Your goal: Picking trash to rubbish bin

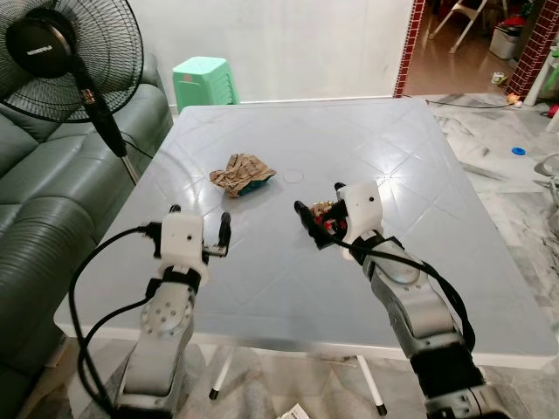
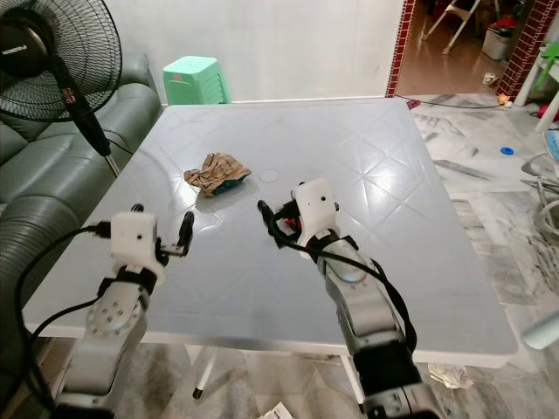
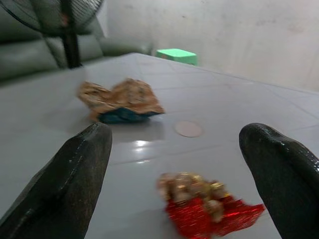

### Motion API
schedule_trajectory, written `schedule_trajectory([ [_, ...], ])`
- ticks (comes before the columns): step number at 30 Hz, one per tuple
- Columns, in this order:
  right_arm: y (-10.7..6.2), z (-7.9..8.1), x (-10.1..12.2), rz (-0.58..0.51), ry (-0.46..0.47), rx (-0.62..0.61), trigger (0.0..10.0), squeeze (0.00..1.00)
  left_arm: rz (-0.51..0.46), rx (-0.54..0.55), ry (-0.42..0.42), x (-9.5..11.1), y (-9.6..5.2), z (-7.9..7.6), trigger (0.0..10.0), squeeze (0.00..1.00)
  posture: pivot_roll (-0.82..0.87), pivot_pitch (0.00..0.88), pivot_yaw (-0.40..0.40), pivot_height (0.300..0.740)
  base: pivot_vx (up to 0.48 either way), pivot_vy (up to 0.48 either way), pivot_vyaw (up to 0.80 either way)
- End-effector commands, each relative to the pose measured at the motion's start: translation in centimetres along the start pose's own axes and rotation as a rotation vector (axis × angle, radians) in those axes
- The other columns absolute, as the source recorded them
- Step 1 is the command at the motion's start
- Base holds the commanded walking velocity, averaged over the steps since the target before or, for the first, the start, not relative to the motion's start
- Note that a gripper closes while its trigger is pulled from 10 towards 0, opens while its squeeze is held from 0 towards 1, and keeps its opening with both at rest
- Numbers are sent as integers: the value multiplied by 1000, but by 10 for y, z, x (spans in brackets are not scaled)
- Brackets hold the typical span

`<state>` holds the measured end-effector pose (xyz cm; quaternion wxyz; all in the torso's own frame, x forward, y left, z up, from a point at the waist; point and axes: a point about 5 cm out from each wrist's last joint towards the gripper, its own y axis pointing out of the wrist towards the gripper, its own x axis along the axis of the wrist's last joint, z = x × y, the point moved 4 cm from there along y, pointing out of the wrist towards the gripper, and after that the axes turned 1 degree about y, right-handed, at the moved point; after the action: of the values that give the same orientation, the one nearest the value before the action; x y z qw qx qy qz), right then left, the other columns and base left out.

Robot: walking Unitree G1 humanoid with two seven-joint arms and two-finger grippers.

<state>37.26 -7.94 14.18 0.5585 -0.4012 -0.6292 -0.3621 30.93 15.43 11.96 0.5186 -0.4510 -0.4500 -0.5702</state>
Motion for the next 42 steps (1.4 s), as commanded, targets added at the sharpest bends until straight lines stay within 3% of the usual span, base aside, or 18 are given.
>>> schedule_trajectory([
  [1, 6, -2, 2, -8, -36, -10, 10000, 0, 4, 0, 27, 1, -10, 4, 10000, 0, 71, 51, 28, 740, 0, 0, 0],
  [8, 9, -9, -14, 35, -78, -23, 10000, 0, 48, 9, 42, -7, -41, 9, 10000, 0, 122, 87, 10, 740, 0, 0, 0],
  [12, 12, -16, -25, 80, -108, -54, 10000, 0, 53, 1, 45, -5, -51, 7, 10000, 0, 135, 110, 6, 740, 0, 0, 0],
  [22, 23, -38, -21, 84, -251, -152, 10000, 0, 36, -31, 58, 6, -54, -1, 10000, 0, 153, 132, -7, 740, 0, 0, 0],
  [30, 24, -33, -41, 166, -223, -140, 10000, 0, 41, -18, 56, 8, -56, -1, 10000, 0, 166, 129, -20, 740, 0, 0, 0],
  [31, 24, -30, -44, 173, -196, -127, 5608, 0, 41, -16, 55, 8, -55, -1, 10000, 0, 166, 126, -19, 740, 0, 0, 0],
  [33, 24, -28, -45, 179, -183, -120, 5608, 0, 41, -14, 54, 8, -55, 0, 10000, 0, 165, 125, -20, 740, 0, 0, 0],
  [34, 24, -27, -46, 177, -163, -123, 0, 0, 40, -14, 54, 9, -54, -1, 10000, 0, 165, 124, -18, 740, 0, 0, 0],
  [42, 26, -21, -47, 166, -112, -110, 0, 0, 30, -18, 60, 12, -49, 1, 10000, 0, 168, 118, -9, 740, 0, 0, 0],
])
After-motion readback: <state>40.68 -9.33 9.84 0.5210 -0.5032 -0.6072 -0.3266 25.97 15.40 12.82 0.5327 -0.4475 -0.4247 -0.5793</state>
